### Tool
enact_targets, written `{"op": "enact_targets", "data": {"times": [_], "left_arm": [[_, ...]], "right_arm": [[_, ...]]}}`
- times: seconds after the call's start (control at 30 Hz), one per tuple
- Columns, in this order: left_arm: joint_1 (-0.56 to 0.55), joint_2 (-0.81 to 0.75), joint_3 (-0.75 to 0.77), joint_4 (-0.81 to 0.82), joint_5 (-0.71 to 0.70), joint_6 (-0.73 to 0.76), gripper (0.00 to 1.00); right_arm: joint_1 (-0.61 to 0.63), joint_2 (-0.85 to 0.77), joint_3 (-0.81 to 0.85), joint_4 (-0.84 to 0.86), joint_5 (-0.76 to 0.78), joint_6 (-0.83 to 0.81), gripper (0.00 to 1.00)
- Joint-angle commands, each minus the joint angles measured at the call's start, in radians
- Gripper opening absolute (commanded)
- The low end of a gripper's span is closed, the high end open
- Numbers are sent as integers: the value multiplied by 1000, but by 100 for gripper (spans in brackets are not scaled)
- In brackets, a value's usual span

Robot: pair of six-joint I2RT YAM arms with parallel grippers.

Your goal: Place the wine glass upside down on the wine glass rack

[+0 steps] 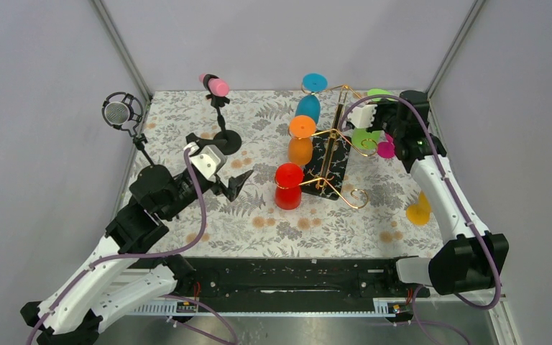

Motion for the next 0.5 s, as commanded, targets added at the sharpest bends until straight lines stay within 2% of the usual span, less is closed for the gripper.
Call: {"op": "enact_targets", "data": {"times": [0.0,0.47], "left_arm": [[-4,16,11,54,32,10,99],[-2,47,39,21,63,23,99]], "right_arm": [[-18,-31,52,0,15,11,0],[-45,90,198,-37,47,8,1]]}}
